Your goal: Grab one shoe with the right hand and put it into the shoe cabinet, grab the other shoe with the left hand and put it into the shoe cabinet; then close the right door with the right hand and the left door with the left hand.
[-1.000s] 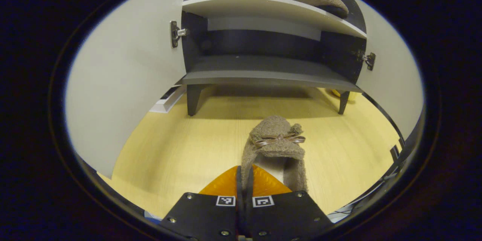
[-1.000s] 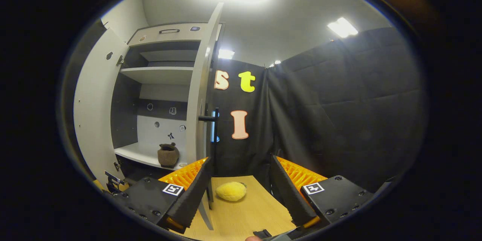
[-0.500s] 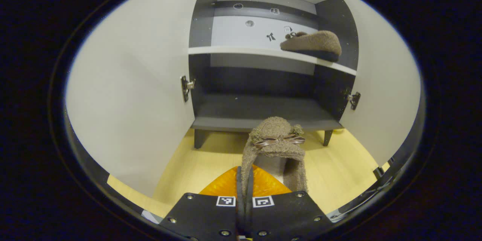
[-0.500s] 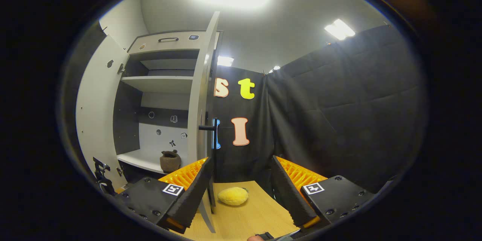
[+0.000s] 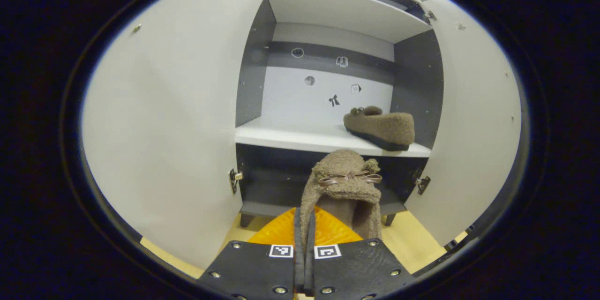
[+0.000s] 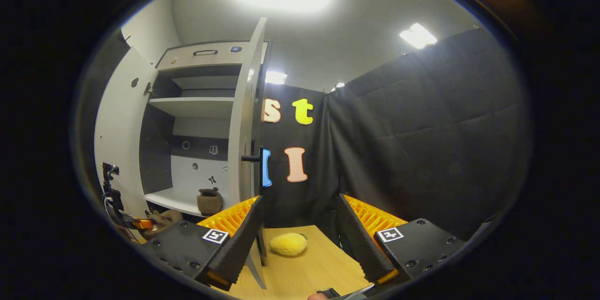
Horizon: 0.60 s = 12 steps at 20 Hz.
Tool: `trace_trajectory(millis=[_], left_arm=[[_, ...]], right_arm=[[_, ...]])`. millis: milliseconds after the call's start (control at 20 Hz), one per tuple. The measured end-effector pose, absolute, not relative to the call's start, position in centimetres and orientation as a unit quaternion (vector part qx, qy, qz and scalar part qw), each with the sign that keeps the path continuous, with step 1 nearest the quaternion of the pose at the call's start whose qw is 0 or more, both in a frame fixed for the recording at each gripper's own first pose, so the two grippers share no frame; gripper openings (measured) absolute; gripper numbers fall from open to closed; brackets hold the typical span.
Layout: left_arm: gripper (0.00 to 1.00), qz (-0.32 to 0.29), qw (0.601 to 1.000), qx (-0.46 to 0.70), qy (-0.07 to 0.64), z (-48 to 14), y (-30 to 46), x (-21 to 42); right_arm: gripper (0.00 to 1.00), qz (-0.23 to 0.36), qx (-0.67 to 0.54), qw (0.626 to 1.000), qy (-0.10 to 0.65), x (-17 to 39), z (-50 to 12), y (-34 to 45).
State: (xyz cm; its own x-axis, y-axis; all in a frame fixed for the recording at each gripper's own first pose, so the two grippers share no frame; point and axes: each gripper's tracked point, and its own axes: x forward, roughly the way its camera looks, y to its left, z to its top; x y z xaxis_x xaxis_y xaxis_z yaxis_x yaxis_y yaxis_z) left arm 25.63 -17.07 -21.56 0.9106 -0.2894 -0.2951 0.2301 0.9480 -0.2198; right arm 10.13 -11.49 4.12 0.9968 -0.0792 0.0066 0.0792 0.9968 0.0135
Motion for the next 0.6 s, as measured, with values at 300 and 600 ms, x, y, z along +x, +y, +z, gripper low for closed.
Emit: trace_trajectory(millis=[300,600], left_arm=[[0.01,-0.114,0.979,-0.11,0.128,-17.4,-16.8,30.8],[0.01,-0.099,0.981,-0.129,0.107,-14.0,-17.4,37.4]], right_arm=[[0.94,-0.043,0.013,0.999,0.009,10.7,2.9,-11.9],[0.94,-0.053,0.014,0.998,0.025,11.7,1.4,-12.7]])
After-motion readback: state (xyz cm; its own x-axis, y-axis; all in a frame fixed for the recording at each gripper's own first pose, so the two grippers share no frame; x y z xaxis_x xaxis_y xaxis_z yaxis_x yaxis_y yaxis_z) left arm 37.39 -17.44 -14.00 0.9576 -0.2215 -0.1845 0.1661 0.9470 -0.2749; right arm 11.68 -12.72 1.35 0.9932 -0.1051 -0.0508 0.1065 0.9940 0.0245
